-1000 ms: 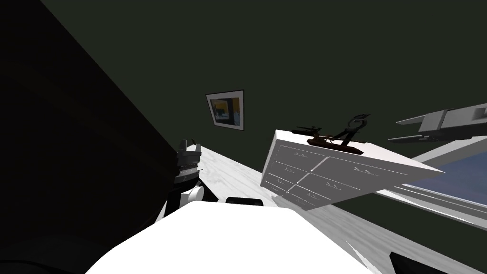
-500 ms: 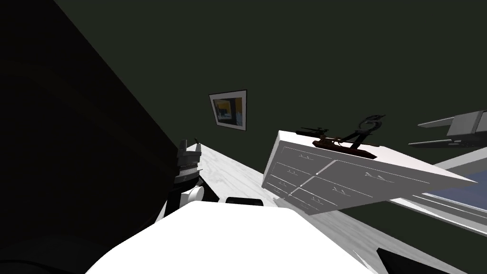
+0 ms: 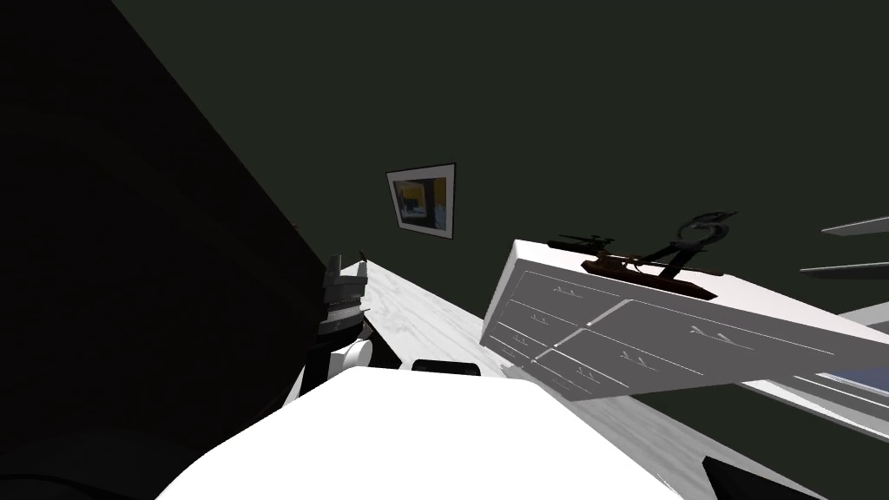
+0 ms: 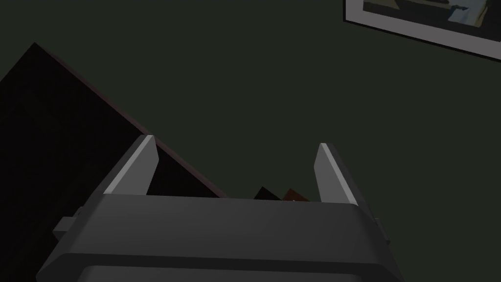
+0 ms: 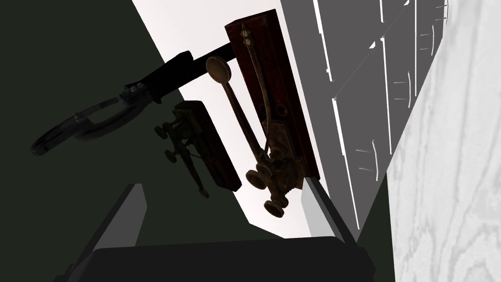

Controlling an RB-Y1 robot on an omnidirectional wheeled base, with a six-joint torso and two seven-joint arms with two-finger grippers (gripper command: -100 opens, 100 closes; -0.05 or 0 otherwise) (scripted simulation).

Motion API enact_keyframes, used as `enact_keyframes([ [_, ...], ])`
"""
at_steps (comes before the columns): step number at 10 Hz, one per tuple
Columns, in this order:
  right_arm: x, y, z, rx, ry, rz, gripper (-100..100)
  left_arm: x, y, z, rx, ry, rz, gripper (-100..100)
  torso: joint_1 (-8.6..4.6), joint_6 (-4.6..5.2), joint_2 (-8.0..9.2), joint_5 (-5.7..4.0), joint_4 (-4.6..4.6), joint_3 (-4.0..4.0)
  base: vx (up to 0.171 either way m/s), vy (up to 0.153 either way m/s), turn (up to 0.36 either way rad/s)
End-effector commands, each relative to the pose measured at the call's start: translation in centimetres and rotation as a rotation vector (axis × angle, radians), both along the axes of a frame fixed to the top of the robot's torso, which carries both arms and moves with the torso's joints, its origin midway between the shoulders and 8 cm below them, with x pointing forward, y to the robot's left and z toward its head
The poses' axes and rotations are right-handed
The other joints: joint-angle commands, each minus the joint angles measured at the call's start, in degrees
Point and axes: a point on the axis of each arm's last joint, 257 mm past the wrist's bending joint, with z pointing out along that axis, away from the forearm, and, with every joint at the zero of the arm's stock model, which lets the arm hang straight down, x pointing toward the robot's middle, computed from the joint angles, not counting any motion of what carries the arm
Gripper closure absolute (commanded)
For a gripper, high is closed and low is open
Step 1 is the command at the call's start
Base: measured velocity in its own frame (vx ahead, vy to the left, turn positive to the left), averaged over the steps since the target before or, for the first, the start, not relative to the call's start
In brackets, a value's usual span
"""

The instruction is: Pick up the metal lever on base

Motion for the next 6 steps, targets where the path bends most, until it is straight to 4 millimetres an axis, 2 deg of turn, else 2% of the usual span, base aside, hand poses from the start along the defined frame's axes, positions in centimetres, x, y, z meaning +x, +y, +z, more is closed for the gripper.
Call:
enact_keyframes([
  [1, -0.9, -0.7, -0.1, -0.022, 0.024, -0.021, -100, 0.0, 0.0, 0.0, 0.0, 0.0, 0.0, 0, 0.0, 0.0, 0.0, 0.0, 0.0, 0.0, 0.017, 0.003, -0.005],
  [3, 0.1, 0.3, 0.1, 0.009, -0.012, 0.008, -100, 0.0, 0.0, 0.0, 0.0, 0.0, 0.0, 0, -0.02, 0.0, 0.06, -0.01, 0.01, 0.03, 0.002, 0.001, -0.01],
  [4, -1.7, -0.5, 0.3, -0.003, 0.008, -0.021, -100, 0.0, 0.0, 0.0, 0.0, 0.0, 0.0, 0, -0.03, 0.0, 0.08, -0.01, 0.02, 0.05, 0.021, 0.011, 0.147],
  [5, -1.6, -0.4, 0.3, 0.0, 0.002, -0.017, -100, 0.0, 0.0, 0.0, 0.0, 0.0, 0.0, 0, 0.02, -0.03, 0.04, 0.01, 0.01, 0.02, 0.03, 0.004, 0.075],
  [6, -3.6, -1.3, 0.3, -0.014, 0.031, -0.048, -100, 0.0, 0.0, 0.0, 0.0, 0.0, 0.0, 0, -0.01, -0.01, -0.01, -0.01, -0.01, -0.01, 0.05, 0.001, 0.136],
])
